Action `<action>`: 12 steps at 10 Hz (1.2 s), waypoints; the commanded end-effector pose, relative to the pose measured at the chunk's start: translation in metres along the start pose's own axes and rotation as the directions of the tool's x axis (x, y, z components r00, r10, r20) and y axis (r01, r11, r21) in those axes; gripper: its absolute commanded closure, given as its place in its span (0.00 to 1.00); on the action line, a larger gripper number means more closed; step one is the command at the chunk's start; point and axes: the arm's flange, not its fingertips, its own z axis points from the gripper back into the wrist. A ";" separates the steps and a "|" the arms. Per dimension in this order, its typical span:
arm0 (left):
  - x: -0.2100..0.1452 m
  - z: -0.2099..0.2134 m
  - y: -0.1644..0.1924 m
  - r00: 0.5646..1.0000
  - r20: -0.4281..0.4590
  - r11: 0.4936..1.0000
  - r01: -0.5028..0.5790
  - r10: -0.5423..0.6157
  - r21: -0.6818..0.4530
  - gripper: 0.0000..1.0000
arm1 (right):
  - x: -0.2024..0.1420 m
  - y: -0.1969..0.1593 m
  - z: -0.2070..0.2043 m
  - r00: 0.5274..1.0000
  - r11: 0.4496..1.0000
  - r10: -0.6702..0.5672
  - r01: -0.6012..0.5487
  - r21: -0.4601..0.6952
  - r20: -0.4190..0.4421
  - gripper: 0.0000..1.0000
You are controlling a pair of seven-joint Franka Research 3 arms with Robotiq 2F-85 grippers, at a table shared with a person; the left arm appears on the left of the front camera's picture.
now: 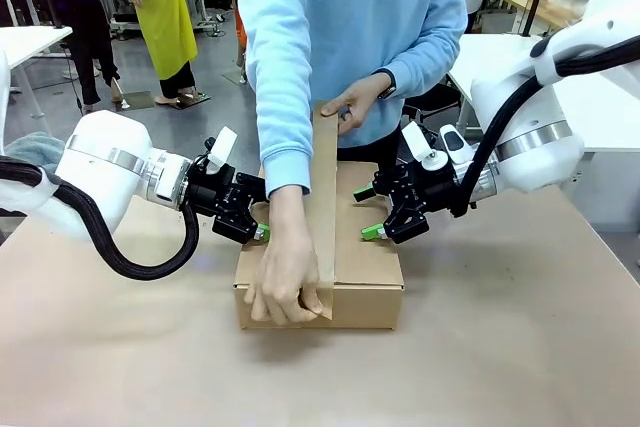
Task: Pack the gift set into the box.
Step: Press and hold the closed box until the human finishes sealing it.
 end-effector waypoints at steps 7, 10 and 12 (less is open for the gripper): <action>-0.001 -0.001 -0.002 1.000 -0.002 1.000 0.007 -0.007 -0.005 0.00 | -0.003 0.002 0.001 1.000 1.000 0.024 -0.024 -0.004 -0.007 0.00; -0.001 -0.001 -0.002 1.000 -0.002 1.000 0.007 -0.007 -0.005 0.00 | -0.003 0.002 0.001 1.000 1.000 0.024 -0.024 -0.004 -0.007 0.00; -0.001 -0.001 -0.002 1.000 -0.002 1.000 0.007 -0.007 -0.005 0.00 | -0.003 0.002 0.001 1.000 1.000 0.024 -0.024 -0.004 -0.007 0.00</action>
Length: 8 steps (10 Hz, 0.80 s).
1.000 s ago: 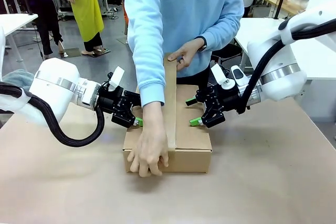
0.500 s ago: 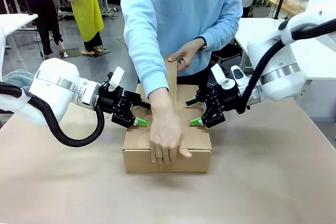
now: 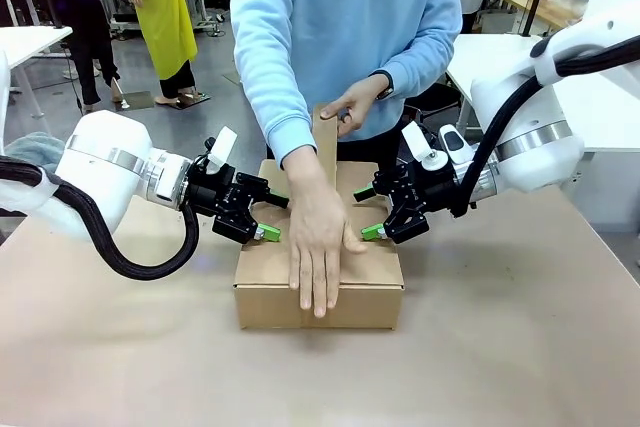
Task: Pack the gift set into the box.
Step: Press and hold the closed box until the human finishes sealing it.
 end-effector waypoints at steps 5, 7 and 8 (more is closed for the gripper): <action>-0.001 -0.001 -0.002 1.000 -0.002 1.000 0.007 -0.007 -0.005 0.00 | -0.003 0.002 0.000 1.000 1.000 0.024 -0.024 -0.004 -0.007 0.00; -0.001 -0.001 -0.002 1.000 -0.002 1.000 0.007 -0.007 -0.005 0.00 | -0.003 0.002 0.000 1.000 1.000 0.024 -0.024 -0.004 -0.007 0.00; -0.001 -0.001 -0.002 1.000 -0.002 1.000 0.007 -0.007 -0.005 0.00 | -0.003 0.002 0.000 1.000 1.000 0.024 -0.024 -0.004 -0.007 0.00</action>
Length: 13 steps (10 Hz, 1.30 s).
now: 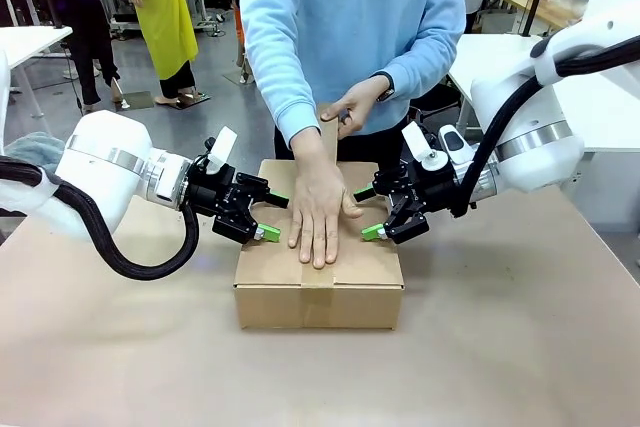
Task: Pack the gift set into the box.
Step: Press and hold the closed box until the human finishes sealing it.
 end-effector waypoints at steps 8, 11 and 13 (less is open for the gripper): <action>-0.001 -0.001 -0.002 1.000 -0.002 1.000 0.007 -0.007 -0.005 0.00 | -0.003 0.002 0.001 1.000 1.000 0.023 -0.023 -0.005 -0.007 0.00; -0.001 -0.001 -0.002 1.000 -0.002 1.000 0.007 -0.007 -0.005 0.00 | -0.003 0.002 0.001 1.000 1.000 0.023 -0.023 -0.005 -0.007 0.00; -0.001 -0.001 -0.002 1.000 -0.002 1.000 0.007 -0.007 -0.005 0.00 | -0.003 0.002 0.001 1.000 1.000 0.023 -0.023 -0.005 -0.007 0.00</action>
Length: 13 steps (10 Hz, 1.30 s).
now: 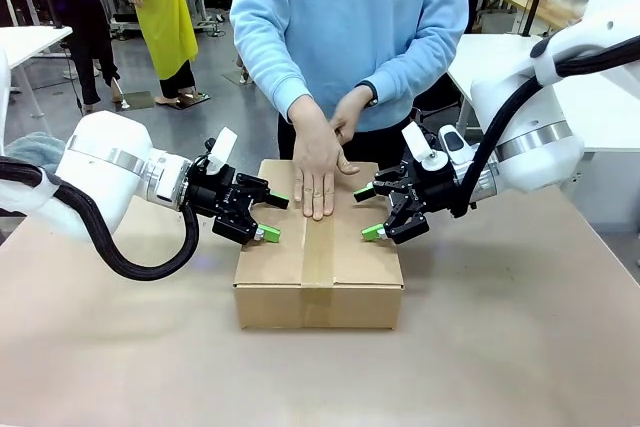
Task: Pack the gift set into the box.
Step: Press and hold the closed box until the human finishes sealing it.
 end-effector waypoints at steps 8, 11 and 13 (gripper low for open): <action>0.000 0.000 -0.002 1.000 -0.002 1.000 0.009 -0.009 -0.003 0.00 | -0.002 0.002 0.001 1.000 1.000 0.022 -0.022 -0.005 -0.007 0.00; 0.000 0.000 -0.002 1.000 -0.002 1.000 0.009 -0.009 -0.003 0.00 | -0.002 0.002 0.001 1.000 1.000 0.022 -0.022 -0.005 -0.007 0.00; 0.000 0.000 -0.002 1.000 -0.002 1.000 0.009 -0.009 -0.003 0.00 | -0.002 0.002 0.001 1.000 1.000 0.022 -0.022 -0.005 -0.007 0.00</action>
